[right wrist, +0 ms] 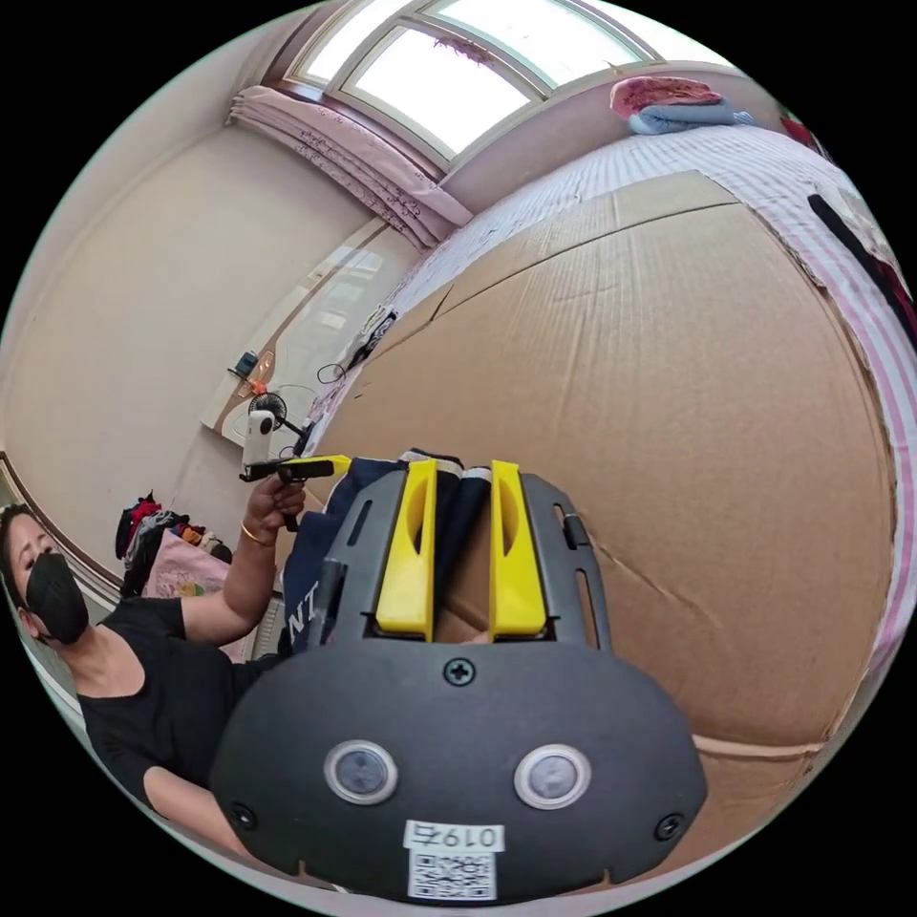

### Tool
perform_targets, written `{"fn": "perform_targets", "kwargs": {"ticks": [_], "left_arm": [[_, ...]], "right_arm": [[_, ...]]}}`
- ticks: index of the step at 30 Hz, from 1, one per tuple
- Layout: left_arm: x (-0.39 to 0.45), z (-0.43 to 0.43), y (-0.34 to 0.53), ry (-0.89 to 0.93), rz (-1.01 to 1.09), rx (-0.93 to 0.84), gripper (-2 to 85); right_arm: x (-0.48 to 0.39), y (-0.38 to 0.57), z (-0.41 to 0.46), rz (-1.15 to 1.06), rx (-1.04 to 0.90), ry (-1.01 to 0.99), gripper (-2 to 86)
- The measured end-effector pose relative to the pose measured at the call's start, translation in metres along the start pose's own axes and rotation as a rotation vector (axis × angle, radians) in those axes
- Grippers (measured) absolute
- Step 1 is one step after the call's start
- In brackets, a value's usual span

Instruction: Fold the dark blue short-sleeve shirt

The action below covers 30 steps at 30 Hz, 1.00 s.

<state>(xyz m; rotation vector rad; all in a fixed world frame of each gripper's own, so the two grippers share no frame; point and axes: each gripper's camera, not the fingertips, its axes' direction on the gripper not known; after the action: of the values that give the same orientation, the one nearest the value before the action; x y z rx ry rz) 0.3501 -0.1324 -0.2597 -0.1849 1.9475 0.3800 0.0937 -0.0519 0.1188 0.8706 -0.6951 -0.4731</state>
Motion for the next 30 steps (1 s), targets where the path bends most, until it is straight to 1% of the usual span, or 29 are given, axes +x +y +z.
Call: {"fn": "perform_targets", "kwargs": {"ticks": [3,6,8,10,14,17,19,22,26,30], "left_arm": [[0.001,-0.001,-0.001,-0.01,0.001,-0.005,1.1],[0.002,-0.002,-0.001,-0.016,0.001,-0.009,1.1],[0.001,-0.002,-0.001,-0.016,-0.002,-0.008,1.0],[0.0,-0.003,0.0,-0.016,-0.004,-0.009,1.0],[0.0,-0.009,0.001,-0.013,-0.005,0.002,1.1],[0.003,-0.022,0.004,-0.013,0.013,0.037,1.1],[0.002,-0.029,0.004,-0.009,0.015,0.051,1.1],[-0.007,-0.017,-0.001,-0.024,0.003,-0.007,1.1],[-0.019,-0.017,0.001,0.014,-0.022,0.004,1.2],[-0.021,-0.023,0.002,0.006,-0.012,-0.007,1.2]], "right_arm": [[-0.013,-0.005,0.003,-0.054,0.014,0.046,8.7],[-0.032,-0.008,0.012,-0.132,-0.015,0.135,7.2],[-0.047,-0.01,0.02,-0.192,-0.026,0.186,5.3],[-0.052,-0.012,0.026,-0.201,-0.043,0.226,3.5],[-0.044,-0.017,0.022,-0.155,-0.013,0.185,0.6],[-0.049,-0.016,0.014,-0.159,0.023,0.212,-0.2],[-0.051,-0.017,0.016,-0.152,0.015,0.245,-0.5],[-0.048,-0.021,0.027,-0.137,-0.016,0.288,-0.5],[-0.041,-0.023,0.027,-0.107,-0.006,0.262,-0.2],[-0.035,-0.024,0.027,-0.06,-0.011,0.23,1.2]]}}
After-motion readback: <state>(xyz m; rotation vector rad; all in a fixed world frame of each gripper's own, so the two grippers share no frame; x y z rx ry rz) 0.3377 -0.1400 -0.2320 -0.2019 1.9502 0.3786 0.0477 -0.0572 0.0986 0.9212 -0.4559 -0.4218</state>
